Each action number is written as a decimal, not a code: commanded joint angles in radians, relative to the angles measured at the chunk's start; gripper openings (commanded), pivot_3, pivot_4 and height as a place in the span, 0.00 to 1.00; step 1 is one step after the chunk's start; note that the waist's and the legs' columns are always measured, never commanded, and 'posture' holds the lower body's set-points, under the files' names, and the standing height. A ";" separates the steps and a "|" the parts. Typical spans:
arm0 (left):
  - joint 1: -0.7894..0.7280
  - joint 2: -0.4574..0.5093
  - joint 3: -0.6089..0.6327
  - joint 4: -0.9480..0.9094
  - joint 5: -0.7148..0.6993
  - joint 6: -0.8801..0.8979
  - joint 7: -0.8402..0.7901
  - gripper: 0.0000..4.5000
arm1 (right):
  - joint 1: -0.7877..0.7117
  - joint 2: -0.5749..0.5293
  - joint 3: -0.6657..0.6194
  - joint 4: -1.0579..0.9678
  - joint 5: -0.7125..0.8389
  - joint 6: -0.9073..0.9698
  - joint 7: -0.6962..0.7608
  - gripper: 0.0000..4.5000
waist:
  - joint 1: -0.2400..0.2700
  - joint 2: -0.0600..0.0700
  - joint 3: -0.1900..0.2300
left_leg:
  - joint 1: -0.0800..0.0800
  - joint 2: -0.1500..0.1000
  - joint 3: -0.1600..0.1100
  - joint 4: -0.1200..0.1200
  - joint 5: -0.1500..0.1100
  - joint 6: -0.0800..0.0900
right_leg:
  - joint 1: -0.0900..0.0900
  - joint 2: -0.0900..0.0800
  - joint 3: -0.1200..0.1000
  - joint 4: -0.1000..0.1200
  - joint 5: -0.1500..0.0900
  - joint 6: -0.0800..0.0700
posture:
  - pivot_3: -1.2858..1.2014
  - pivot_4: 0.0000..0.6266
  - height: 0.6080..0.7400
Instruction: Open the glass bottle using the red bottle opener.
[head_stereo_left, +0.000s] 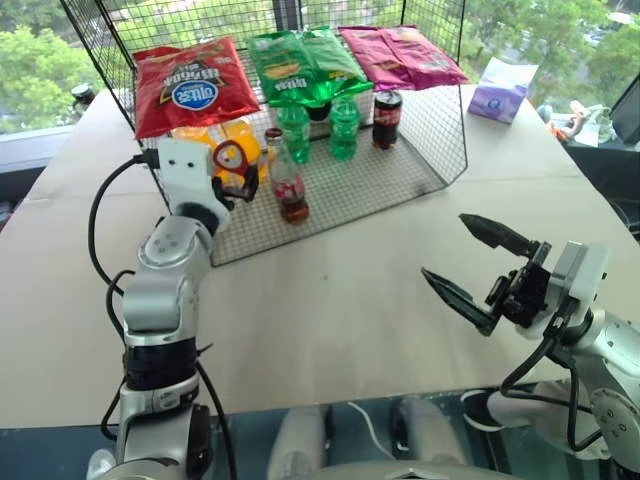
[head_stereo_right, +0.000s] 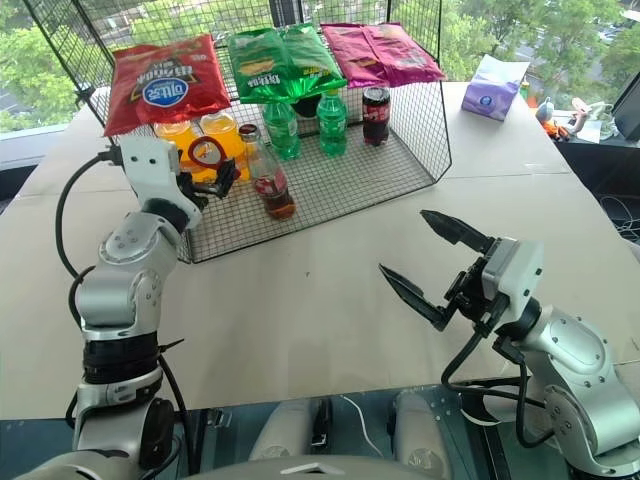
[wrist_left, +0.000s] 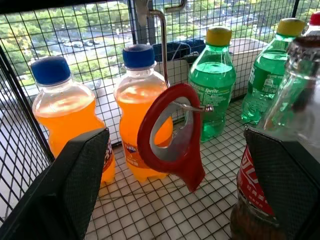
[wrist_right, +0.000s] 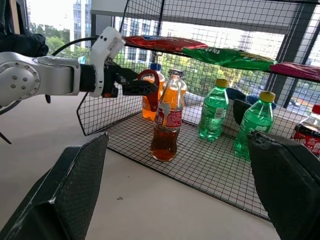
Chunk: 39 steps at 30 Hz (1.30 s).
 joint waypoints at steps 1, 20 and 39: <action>-0.003 0.013 0.020 -0.007 0.005 -0.035 -0.010 0.99 | -0.003 0.001 -0.007 -0.034 0.006 -0.014 -0.003 1.00 | 0.000 0.000 0.000 | 0.000 0.000 0.000 0.000 0.000 0.000 | 0.000 0.000 0.000 0.000 0.000 0.000 | 0.52 0.24 1.00; -0.017 0.009 0.026 0.066 -0.003 -0.121 -0.044 0.00 | -0.010 -0.004 -0.011 -0.045 0.009 0.000 -0.020 1.00 | -0.002 0.000 0.000 | 0.000 0.000 0.000 0.000 0.000 0.000 | 0.000 0.001 0.000 0.000 0.000 0.000 | 0.52 0.24 1.00; 0.094 0.052 0.085 -0.018 -0.078 -0.183 -0.142 0.00 | -0.022 -0.002 -0.004 -0.015 0.002 -0.010 -0.003 1.00 | -0.004 0.000 0.000 | 0.001 0.000 0.000 0.000 0.000 0.000 | 0.000 0.000 0.000 0.000 0.000 0.000 | 0.52 0.24 1.00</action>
